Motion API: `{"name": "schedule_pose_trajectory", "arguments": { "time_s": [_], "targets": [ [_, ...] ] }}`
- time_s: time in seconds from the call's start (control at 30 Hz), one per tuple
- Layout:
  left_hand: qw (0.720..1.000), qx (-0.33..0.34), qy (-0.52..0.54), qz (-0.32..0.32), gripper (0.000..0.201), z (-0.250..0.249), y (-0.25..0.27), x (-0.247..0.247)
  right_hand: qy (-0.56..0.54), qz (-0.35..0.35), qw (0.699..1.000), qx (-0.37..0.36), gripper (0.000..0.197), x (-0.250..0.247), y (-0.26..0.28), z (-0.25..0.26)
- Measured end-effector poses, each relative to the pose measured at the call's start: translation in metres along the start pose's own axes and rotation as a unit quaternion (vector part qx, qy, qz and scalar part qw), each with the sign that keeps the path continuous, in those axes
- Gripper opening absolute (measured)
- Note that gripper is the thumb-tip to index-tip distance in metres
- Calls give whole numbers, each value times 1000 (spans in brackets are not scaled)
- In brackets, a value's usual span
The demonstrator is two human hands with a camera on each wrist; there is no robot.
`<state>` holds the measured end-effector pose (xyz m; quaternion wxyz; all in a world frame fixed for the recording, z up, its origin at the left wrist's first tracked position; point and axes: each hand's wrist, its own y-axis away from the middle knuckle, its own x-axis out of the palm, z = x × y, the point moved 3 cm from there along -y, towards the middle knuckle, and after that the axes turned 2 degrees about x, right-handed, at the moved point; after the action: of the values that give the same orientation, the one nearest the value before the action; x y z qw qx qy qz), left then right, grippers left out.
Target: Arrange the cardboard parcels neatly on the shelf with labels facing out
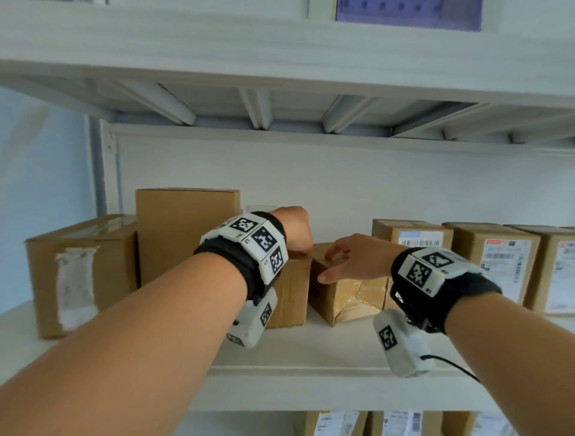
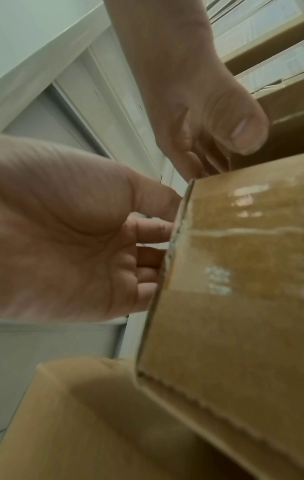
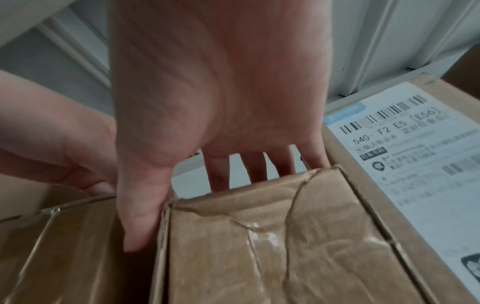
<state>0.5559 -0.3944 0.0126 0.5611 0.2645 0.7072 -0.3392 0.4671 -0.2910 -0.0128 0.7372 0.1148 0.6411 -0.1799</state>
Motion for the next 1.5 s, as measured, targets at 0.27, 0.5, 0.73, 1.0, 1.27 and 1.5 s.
{"name": "schedule_pose_trajectory", "arguments": {
  "time_s": [0.27,0.5,0.73,1.0,1.27,1.5],
  "targets": [
    [999,-7,40,-18,28,2,6,1,10,10,1000,2,74,3,2,-2],
    [999,-5,41,-12,30,0,11,0,4,-13,1000,12,71,1,4,-6],
    [1000,8,16,9,37,-13,18,-9,-70,-69,995,35,54,-29,6,-5],
    [998,9,46,44,75,-17,22,-16,-168,-118,977,59,35,-57,6,-6],
    [994,42,41,92,103,-33,31,-12,-127,-233,961,70,15,-55,-6,-15],
    [978,46,126,157,96,-53,39,-23,-142,-214,964,66,20,-51,-7,-21]
  ]
}}
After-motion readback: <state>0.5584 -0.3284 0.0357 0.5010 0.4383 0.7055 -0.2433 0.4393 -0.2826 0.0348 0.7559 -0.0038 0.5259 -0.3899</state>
